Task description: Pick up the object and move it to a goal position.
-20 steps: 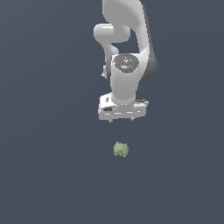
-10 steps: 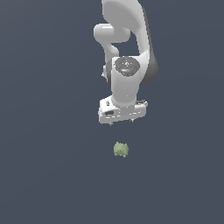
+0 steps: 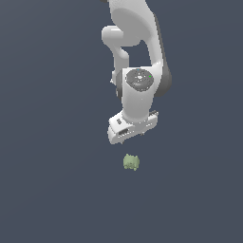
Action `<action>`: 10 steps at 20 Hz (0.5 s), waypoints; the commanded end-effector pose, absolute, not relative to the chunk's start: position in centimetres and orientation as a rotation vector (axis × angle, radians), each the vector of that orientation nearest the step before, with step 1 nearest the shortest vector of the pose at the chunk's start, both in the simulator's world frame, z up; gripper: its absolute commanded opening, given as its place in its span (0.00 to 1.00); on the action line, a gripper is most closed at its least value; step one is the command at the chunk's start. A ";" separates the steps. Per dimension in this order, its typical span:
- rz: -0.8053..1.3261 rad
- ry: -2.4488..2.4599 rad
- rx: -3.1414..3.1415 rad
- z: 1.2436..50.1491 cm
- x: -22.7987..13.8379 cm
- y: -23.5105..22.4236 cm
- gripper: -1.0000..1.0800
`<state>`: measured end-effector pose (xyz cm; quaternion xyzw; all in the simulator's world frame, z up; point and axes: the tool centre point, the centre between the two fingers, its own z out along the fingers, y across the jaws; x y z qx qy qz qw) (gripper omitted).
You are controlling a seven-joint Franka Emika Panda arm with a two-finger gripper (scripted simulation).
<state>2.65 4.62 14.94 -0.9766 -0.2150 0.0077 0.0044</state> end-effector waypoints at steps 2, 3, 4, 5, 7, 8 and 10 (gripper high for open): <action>0.024 -0.828 -3.023 14.5 3.4 4.7 0.96; 0.023 -0.872 -3.012 14.3 3.6 4.7 0.96; 0.023 -0.915 -2.999 14.2 3.8 4.7 0.96; 0.023 -0.957 -2.986 14.0 4.0 4.7 0.96; 0.022 -1.042 -2.959 13.8 4.4 4.8 0.96; 0.022 -1.084 -2.944 13.6 4.6 4.8 0.96; 0.021 -1.167 -2.913 13.3 5.0 4.8 0.96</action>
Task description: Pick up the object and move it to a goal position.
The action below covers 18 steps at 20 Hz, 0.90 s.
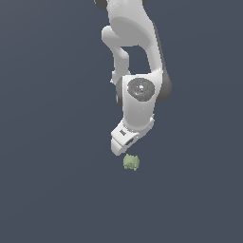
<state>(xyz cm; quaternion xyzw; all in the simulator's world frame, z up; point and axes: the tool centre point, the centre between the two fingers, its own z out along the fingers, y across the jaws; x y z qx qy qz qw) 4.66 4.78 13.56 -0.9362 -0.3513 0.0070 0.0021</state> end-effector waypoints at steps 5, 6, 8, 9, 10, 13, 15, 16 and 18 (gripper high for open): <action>0.019 -1.369 -2.825 12.6 5.9 4.8 0.96; 0.018 -1.408 -2.806 12.5 6.1 4.8 0.96; 0.017 -1.486 -2.766 12.2 6.5 4.8 0.96; 0.016 -1.524 -2.745 12.1 6.7 4.8 0.96; 0.015 -1.562 -2.724 11.9 6.9 4.8 0.96; 0.013 -1.674 -2.657 11.5 7.4 4.8 0.96; 0.011 -1.746 -2.610 11.2 7.8 4.7 0.96; 0.010 -1.779 -2.588 11.0 7.9 4.7 0.96; 0.008 -1.840 -2.545 10.8 8.3 4.7 0.96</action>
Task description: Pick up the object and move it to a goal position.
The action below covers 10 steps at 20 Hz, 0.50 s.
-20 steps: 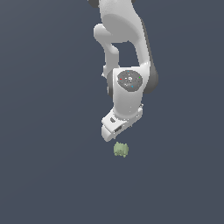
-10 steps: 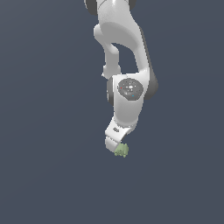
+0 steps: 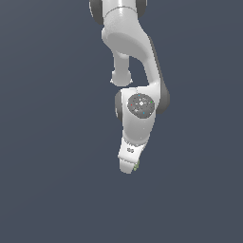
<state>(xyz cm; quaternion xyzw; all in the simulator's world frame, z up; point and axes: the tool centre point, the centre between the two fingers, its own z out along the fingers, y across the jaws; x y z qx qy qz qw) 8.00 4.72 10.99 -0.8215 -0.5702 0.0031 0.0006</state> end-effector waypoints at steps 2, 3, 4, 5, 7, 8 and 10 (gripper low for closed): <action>0.006 -1.893 -2.506 10.6 8.5 4.7 0.96; 0.006 -1.916 -2.489 10.5 8.6 4.6 0.96; 0.005 -1.938 -2.472 10.4 8.8 4.6 0.96; 0.004 -1.958 -2.457 10.3 8.9 4.6 0.96; 0.003 -1.991 -2.429 10.1 9.0 4.6 0.96; 0.002 -2.006 -2.418 10.1 9.1 4.6 0.96; 0.001 -2.029 -2.399 10.0 9.2 4.5 0.96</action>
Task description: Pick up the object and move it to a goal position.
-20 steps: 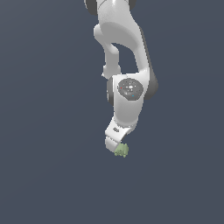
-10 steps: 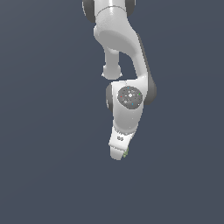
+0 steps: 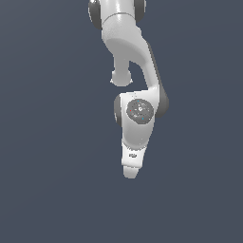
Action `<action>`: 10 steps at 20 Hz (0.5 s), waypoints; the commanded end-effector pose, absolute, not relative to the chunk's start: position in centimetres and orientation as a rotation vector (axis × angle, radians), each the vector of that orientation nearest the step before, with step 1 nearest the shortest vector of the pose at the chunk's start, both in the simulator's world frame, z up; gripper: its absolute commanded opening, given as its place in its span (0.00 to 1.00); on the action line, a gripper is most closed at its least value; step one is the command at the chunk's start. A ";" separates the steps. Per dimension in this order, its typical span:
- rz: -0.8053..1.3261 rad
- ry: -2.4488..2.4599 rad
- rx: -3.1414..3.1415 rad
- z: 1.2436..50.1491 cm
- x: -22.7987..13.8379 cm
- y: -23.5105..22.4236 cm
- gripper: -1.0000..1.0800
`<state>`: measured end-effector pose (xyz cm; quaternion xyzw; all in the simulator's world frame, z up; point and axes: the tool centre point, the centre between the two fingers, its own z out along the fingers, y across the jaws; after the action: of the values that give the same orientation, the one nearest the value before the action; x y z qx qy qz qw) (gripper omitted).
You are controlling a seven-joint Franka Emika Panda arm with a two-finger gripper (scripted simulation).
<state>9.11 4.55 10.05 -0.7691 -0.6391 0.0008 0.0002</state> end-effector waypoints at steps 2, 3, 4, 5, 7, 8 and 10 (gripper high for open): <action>0.001 -2.045 -2.385 9.9 9.3 4.5 0.96; 0.000 -2.051 -2.380 9.9 9.3 4.5 0.96; 0.000 -2.055 -2.376 9.9 9.4 4.5 0.96; 0.000 -2.058 -2.374 9.8 9.4 4.5 0.96; 0.000 -2.053 -2.378 9.8 9.3 4.5 0.96; 0.000 -2.053 -2.378 9.8 9.3 4.5 0.96; 0.000 -2.053 -2.378 9.5 9.3 4.5 0.96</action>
<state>9.37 4.49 9.70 -0.7570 -0.6535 -0.0002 -0.0002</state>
